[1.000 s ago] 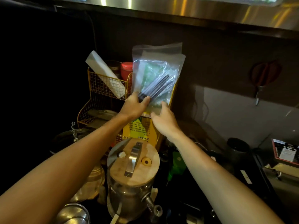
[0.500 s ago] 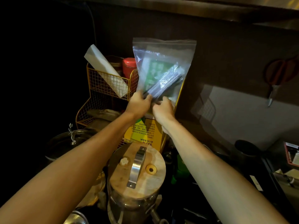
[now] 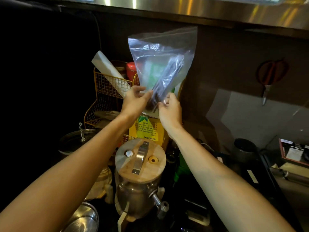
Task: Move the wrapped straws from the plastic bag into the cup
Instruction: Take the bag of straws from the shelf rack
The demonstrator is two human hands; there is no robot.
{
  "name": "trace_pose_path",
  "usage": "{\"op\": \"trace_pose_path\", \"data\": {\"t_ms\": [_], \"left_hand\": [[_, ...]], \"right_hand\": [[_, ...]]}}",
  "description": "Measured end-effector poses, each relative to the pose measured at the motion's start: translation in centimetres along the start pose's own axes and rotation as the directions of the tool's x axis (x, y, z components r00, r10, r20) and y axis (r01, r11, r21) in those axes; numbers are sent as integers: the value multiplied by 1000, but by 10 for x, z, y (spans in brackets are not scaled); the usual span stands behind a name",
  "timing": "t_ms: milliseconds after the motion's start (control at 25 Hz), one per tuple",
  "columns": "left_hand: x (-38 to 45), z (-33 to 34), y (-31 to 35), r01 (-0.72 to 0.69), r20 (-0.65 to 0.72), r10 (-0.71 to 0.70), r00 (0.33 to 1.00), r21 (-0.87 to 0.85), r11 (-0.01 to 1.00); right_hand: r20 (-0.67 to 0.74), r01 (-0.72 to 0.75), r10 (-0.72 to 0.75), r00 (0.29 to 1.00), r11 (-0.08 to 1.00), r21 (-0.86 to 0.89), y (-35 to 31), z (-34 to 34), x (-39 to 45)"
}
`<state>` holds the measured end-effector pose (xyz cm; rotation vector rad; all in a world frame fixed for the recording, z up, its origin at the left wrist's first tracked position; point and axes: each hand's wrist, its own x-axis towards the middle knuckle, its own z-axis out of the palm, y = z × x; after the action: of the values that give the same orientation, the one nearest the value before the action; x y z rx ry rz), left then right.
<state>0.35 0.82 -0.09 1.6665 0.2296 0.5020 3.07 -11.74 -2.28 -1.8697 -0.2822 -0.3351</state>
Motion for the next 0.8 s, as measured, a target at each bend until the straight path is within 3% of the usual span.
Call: {"op": "trace_pose_path", "data": {"t_ms": [280,520,800], "left_hand": [[-81,17,26,-150,-4,151,988,83,985],[-166,61,31,-141,181,163,970,-126,982],[-265,122,-12,-212,388,235,891,-103,972]], "right_hand": [[40,10,-16,999,989,149,0,-90,-66],[89,34,-43,995,995,94,25,-181,-140],[76,-140,138,988,990,26,84,-266,-244]]}}
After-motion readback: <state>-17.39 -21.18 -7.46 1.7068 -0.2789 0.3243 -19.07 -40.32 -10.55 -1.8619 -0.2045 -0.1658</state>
